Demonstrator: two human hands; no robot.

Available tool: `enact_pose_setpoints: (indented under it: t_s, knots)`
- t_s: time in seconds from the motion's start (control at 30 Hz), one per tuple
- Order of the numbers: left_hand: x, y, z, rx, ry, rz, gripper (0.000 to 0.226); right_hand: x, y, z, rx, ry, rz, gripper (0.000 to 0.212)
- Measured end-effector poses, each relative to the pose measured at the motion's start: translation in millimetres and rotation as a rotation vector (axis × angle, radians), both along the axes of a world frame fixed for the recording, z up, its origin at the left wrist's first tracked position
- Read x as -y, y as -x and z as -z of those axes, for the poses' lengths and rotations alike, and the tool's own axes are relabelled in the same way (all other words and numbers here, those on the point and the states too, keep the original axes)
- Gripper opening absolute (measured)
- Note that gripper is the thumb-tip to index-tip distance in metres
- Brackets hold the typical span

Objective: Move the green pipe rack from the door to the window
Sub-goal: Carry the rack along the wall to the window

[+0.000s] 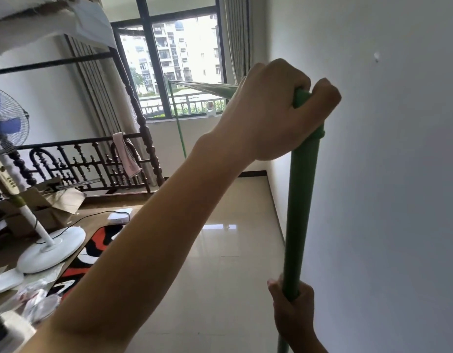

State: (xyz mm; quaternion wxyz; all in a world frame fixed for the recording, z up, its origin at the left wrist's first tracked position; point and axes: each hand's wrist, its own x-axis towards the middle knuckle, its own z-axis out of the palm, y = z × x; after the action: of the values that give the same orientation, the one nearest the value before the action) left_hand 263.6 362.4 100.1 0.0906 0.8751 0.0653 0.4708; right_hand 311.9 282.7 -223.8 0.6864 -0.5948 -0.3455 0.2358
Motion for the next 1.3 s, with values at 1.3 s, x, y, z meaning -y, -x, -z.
enact_pose_setpoints:
  t_s: [1.3]
  knots:
    - [-375.5,-21.4,10.7,0.159,0.127,-0.229,0.054,-376.6,-30.4,-23.9,0.026,0.091,-0.05,0.047]
